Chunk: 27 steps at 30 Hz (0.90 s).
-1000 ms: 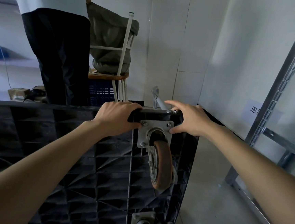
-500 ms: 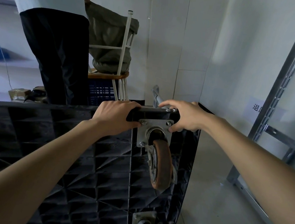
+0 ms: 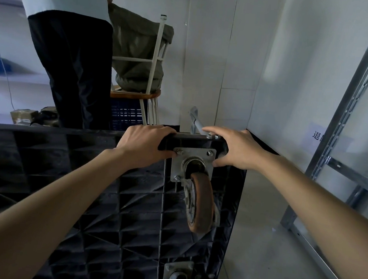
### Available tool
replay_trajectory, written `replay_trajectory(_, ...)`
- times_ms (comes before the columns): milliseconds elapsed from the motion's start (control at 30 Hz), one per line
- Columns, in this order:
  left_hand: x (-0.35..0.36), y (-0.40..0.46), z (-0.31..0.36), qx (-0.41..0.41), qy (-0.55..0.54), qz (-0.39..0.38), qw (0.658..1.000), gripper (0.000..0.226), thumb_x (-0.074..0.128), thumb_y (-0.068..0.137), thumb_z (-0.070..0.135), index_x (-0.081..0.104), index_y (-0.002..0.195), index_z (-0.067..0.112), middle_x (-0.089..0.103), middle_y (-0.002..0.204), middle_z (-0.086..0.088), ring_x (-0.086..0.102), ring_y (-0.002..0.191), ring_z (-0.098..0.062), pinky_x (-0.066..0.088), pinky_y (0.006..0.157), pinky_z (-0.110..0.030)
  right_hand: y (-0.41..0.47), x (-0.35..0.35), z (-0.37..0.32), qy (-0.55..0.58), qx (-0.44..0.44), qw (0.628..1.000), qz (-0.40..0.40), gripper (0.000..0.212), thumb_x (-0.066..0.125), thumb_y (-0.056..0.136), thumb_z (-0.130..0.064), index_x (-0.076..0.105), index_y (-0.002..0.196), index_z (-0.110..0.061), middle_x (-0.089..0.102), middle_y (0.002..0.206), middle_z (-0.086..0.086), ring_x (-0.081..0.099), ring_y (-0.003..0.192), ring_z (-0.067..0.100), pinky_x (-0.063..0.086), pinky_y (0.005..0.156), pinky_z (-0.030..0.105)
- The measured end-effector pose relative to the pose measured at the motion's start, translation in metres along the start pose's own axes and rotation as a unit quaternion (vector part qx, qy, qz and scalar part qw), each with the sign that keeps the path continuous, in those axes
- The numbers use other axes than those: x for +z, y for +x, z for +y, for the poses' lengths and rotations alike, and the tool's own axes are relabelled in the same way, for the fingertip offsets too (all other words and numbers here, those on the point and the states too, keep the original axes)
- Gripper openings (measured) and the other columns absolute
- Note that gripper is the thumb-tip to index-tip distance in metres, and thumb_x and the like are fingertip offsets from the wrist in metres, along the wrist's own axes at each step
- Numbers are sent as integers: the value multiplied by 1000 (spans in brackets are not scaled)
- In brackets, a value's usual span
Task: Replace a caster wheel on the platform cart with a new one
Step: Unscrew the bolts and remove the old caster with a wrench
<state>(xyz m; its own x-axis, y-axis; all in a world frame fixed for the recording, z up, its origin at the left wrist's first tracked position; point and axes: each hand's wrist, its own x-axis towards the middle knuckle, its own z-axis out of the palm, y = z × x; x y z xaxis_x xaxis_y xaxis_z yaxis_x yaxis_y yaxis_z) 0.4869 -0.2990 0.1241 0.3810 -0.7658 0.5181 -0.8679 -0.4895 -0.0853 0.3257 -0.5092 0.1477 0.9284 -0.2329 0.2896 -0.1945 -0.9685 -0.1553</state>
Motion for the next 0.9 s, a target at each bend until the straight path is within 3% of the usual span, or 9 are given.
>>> replay_trajectory(200,-3,-2,2,-2,-6,-4,1000,53,59,90,62,47,136,40,63,124,15,63,105,-17,36,69,-31,-13,-1,4,5,-44,997,56,92,85,74,-23,37,151,-37,45,149,-12,44,135,15,23,100,28)
replay_trajectory(367,-3,-4,4,-1,-12,-4,1000,53,60,90,60,48,137,38,63,124,13,63,106,-17,38,72,-31,-27,-1,3,-20,-75,989,125,81,80,80,-27,40,150,-37,41,150,-16,39,138,10,22,108,28)
replay_trajectory(467,-1,-8,4,-3,-10,7,1000,56,60,90,60,48,139,35,63,126,12,62,109,-18,45,83,-34,-41,1,7,-13,-73,985,159,76,78,83,-32,40,149,-37,41,151,-16,40,138,13,26,114,34)
replay_trajectory(667,6,-19,5,8,-6,43,999,61,60,90,59,49,141,27,62,135,4,57,123,-22,36,107,-37,-79,13,24,-13,-38,989,143,74,78,85,-34,41,149,-36,42,149,-16,40,137,10,25,111,30)
replay_trajectory(900,10,-59,11,18,-12,97,995,72,66,89,51,42,150,19,47,152,-1,41,141,-21,22,120,-37,-107,36,18,-26,-11,991,130,71,76,86,-37,42,149,-34,43,150,-15,41,138,11,30,110,32)
